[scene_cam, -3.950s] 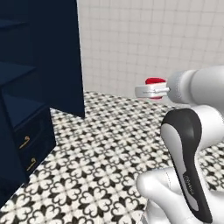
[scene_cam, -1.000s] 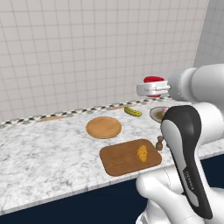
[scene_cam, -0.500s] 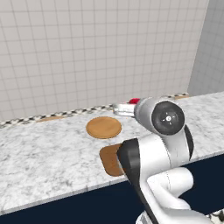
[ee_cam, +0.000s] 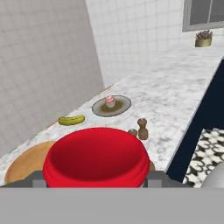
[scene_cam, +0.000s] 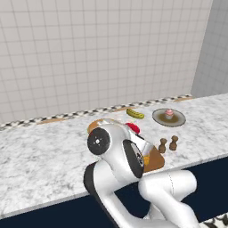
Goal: From the different types of pastries on the counter, select a croissant and place it on the cutting board. Then retrieve a jar of jam from the cabinet and place it alongside the croissant on the cutting board.
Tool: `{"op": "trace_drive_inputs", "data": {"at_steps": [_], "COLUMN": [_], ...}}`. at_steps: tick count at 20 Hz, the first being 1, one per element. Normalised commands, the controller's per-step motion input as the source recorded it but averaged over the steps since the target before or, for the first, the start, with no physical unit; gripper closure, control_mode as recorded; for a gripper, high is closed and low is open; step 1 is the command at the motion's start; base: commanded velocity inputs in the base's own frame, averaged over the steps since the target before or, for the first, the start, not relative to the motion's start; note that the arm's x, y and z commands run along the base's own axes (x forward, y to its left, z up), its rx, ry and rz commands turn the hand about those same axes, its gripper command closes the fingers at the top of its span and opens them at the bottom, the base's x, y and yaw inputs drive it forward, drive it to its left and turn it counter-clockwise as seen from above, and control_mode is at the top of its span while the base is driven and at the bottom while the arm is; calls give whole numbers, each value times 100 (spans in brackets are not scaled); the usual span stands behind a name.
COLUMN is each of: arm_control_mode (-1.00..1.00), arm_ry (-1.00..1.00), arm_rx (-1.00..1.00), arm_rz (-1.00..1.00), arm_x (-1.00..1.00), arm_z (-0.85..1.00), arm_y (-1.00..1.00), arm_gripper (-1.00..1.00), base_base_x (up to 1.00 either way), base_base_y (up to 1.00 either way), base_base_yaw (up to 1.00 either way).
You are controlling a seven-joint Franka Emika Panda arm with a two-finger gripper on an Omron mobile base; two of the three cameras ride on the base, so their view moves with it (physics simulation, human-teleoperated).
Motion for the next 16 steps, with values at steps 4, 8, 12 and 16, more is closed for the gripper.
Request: {"op": "trace_drive_inputs", "data": {"at_steps": [4,8,12,16], "arm_control_mode": [-100,-100,-100,-100], "arm_ry": [-3,0,-2,0], "arm_rx": [11,-1,-10,-15], "arm_rz": [-27,-25,-17,-6], "arm_x": [46,28,31,30], "arm_z": [-100,-100,-86,-56], "arm_y": [-45,-16,0,0], "arm_gripper": [100,100,100,100], "base_base_x": [0,0,0,0], "base_base_y": [0,0,0,0], "base_base_yaw": [0,0,0,0]}}
